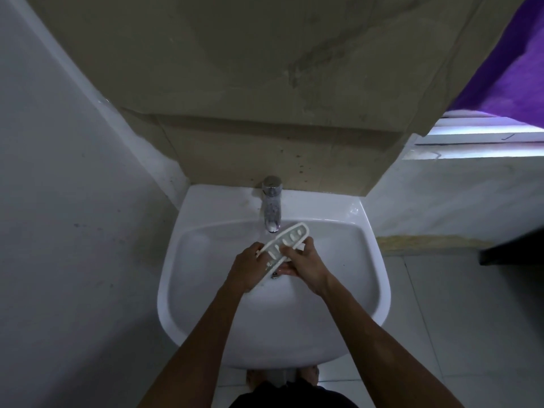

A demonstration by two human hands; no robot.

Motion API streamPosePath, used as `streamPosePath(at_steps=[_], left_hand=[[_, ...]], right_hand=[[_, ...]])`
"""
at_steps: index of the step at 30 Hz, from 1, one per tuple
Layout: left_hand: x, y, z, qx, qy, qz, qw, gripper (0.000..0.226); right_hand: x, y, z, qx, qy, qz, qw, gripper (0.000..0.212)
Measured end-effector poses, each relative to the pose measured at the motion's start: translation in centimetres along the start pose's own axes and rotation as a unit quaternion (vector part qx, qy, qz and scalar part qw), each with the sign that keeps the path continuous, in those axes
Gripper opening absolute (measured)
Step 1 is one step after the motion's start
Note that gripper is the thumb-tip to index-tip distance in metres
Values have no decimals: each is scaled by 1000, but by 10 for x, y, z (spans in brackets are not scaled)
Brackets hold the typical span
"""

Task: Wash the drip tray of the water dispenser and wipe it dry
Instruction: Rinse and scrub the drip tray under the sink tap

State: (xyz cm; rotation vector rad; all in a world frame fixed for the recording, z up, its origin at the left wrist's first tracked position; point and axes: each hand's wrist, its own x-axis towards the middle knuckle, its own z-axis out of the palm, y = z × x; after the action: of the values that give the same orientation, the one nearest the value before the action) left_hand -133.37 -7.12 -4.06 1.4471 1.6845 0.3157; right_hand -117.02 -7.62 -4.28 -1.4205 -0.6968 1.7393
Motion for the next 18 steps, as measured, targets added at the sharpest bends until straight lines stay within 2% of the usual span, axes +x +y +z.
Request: streamPosePath(at_steps=[6, 11, 16, 18], left_hand=[[7, 5, 2, -16, -23, -25, 999, 16], [7, 9, 1, -45, -35, -32, 998, 34], [8, 10, -4, -36, -37, -4, 999, 44], [9, 10, -4, -19, -45, 9, 999, 41]], right_hand=[[-2, -9, 1, -62, -12, -19, 998, 71], [0, -13, 3, -83, 4, -47, 995, 62], [-3, -18, 0, -50, -52, -20, 997, 60], [-3, -21, -3, -47, -68, -2, 997, 65]])
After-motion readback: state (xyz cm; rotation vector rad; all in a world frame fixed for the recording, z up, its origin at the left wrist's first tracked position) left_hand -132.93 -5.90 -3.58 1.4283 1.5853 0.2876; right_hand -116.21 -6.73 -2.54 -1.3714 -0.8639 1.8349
